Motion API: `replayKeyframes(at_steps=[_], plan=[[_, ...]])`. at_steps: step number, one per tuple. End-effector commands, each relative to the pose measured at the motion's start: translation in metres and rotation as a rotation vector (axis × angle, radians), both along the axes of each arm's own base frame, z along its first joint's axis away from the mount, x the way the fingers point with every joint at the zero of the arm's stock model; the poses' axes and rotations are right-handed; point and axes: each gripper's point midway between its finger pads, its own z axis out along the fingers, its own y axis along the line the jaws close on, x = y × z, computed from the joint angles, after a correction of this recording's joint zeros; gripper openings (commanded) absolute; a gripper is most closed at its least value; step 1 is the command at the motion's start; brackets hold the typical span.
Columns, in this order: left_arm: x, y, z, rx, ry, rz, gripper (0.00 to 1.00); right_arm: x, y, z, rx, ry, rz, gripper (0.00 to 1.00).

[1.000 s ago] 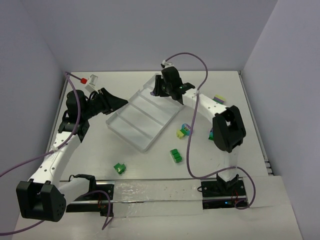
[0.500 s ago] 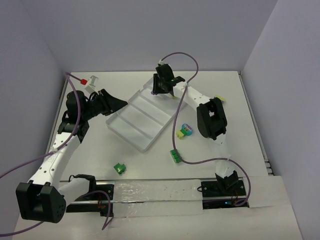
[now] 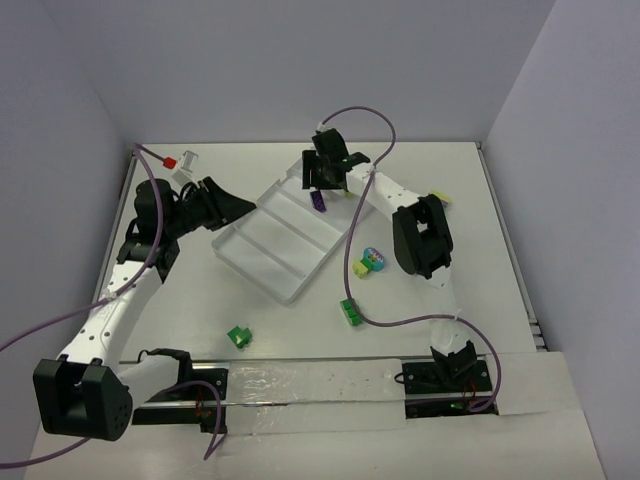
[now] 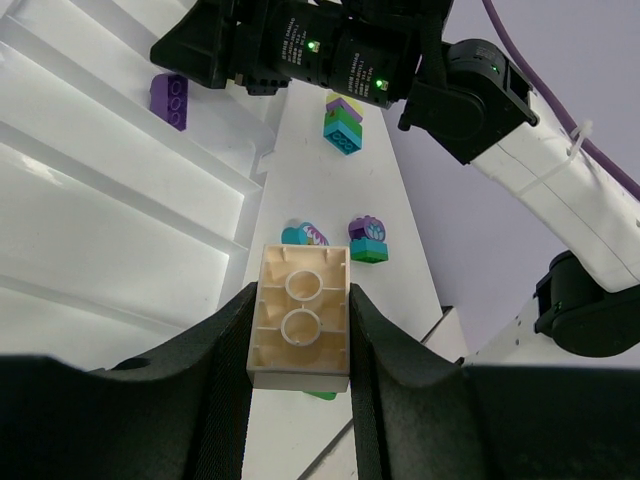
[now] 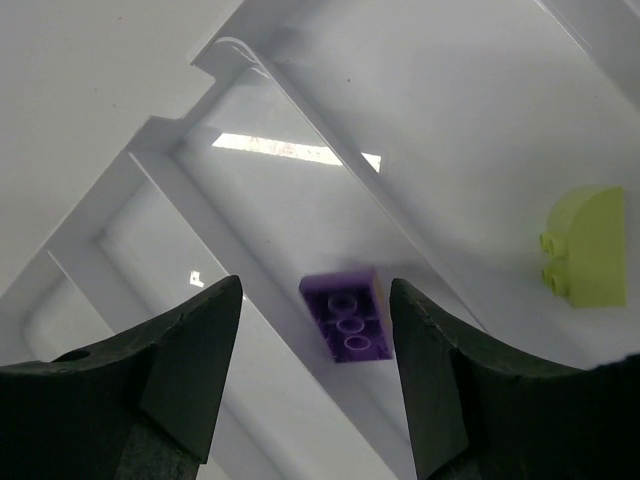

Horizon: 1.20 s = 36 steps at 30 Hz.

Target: Sort the legos into containers by color

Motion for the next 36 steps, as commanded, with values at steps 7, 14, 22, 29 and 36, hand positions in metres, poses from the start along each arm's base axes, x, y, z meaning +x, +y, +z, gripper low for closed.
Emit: replayKeyframes(at_steps=[7,14,22,29,36], plan=[[0.035,-0.003,0.001,0.059,0.037,0.075,0.00,-0.029,-0.029,0.120,0.050,-0.192,0.002,0.70],[0.082,-0.017,-0.043,0.134,0.187,0.175,0.00,-0.075,-0.067,0.140,0.059,-0.229,-0.035,0.77],[0.138,-0.036,-0.086,0.249,0.281,0.327,0.00,-0.121,-0.094,0.125,0.164,-0.221,-0.095,0.77],[0.169,-0.048,-0.120,0.351,0.337,0.432,0.00,-0.147,-0.113,0.109,0.137,-0.209,-0.115,0.78],[0.177,-0.057,-0.157,0.471,0.391,0.510,0.00,-0.157,-0.126,0.106,0.112,-0.214,-0.140,0.78]])
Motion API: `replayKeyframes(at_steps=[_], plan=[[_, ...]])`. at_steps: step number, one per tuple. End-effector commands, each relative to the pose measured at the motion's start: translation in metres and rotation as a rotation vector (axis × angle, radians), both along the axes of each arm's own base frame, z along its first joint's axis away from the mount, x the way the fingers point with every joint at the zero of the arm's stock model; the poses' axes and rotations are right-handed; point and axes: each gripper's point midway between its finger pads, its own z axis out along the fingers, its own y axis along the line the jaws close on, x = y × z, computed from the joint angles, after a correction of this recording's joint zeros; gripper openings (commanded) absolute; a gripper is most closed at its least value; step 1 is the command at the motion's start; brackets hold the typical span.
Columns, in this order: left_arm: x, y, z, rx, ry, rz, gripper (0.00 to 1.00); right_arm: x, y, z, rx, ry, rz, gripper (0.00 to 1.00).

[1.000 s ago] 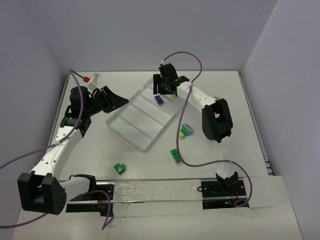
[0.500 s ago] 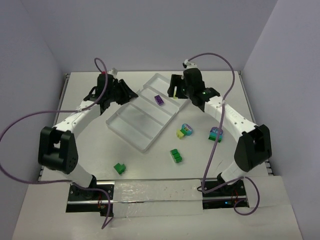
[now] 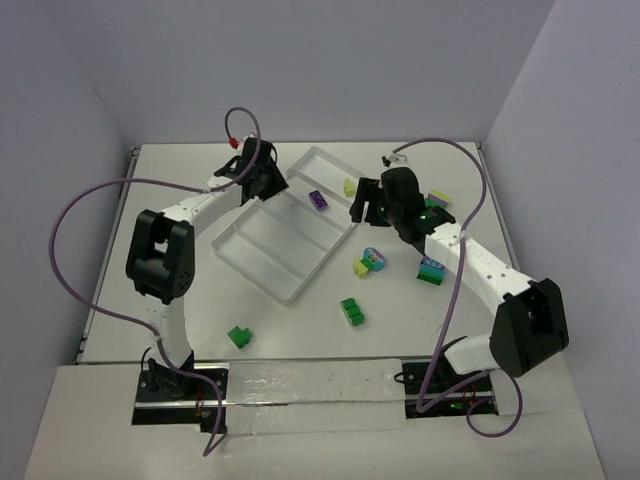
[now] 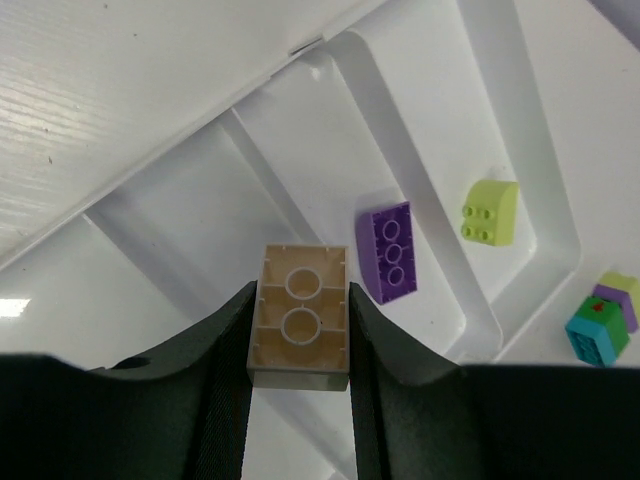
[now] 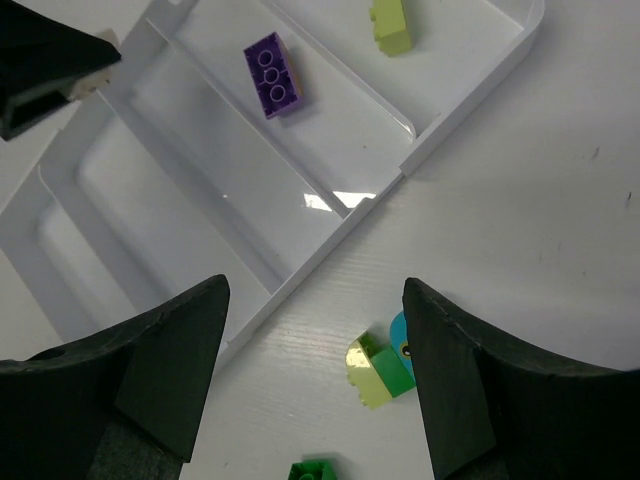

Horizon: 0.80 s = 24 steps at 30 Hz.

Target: Sort the legos into containers by color

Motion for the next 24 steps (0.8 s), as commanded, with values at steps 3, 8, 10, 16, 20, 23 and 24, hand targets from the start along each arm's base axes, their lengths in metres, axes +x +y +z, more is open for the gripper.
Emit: replayKeyframes(at_steps=[3,8,10,16,20,23,24], plan=[[0.005,0.002,-0.022,0.128,0.045,0.103,0.14,0.003,-0.009,0.015,0.012,-0.066,-0.037,0.78],[0.004,-0.005,-0.025,0.151,0.030,0.095,0.74,0.002,-0.015,0.009,-0.005,-0.056,-0.047,0.78],[0.003,-0.007,-0.023,0.149,0.024,0.087,0.88,0.002,-0.020,0.006,-0.009,-0.047,-0.056,0.78],[-0.002,-0.023,0.006,0.184,-0.028,0.047,0.96,-0.001,-0.031,0.005,-0.038,-0.044,-0.071,0.78],[-0.013,-0.038,0.059,0.174,-0.114,0.016,0.96,-0.008,-0.037,0.006,-0.057,-0.034,-0.081,0.78],[-0.027,-0.036,0.095,0.133,-0.173,0.005,0.96,-0.015,-0.044,-0.006,-0.080,-0.014,-0.095,0.78],[-0.031,-0.034,0.104,0.121,-0.189,0.000,0.96,-0.016,-0.047,-0.011,-0.092,-0.005,-0.109,0.79]])
